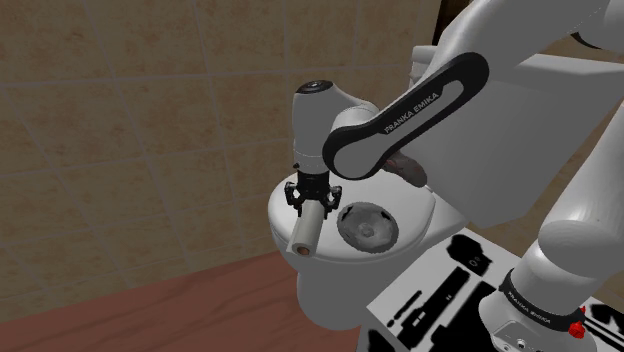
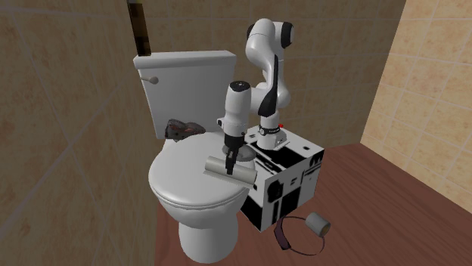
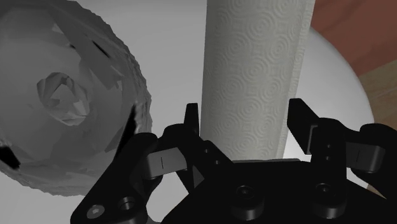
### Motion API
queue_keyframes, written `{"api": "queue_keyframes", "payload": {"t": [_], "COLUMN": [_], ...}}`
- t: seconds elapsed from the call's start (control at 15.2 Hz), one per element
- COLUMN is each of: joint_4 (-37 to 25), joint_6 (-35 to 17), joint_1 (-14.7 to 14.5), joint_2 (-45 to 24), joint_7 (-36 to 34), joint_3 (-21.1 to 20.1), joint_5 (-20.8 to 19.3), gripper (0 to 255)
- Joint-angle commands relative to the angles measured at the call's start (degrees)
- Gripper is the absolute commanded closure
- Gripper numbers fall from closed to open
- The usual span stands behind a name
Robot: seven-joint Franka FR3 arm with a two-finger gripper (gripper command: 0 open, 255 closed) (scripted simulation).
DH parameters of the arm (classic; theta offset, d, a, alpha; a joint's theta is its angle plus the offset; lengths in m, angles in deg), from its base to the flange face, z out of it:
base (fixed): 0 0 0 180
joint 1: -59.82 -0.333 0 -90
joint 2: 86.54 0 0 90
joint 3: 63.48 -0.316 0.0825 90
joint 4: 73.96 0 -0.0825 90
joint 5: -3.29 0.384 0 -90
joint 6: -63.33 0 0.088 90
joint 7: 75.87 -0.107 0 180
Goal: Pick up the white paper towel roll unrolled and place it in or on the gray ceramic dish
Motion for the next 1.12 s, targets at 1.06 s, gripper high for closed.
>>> {"api": "queue_keyframes", "payload": {"t": [1.06], "joint_4": [-2.7], "joint_6": [6.4], "joint_1": [0.2], "joint_2": [5.1], "joint_7": [4.0], "joint_3": [-0.1], "joint_5": [5.0], "gripper": [255]}}
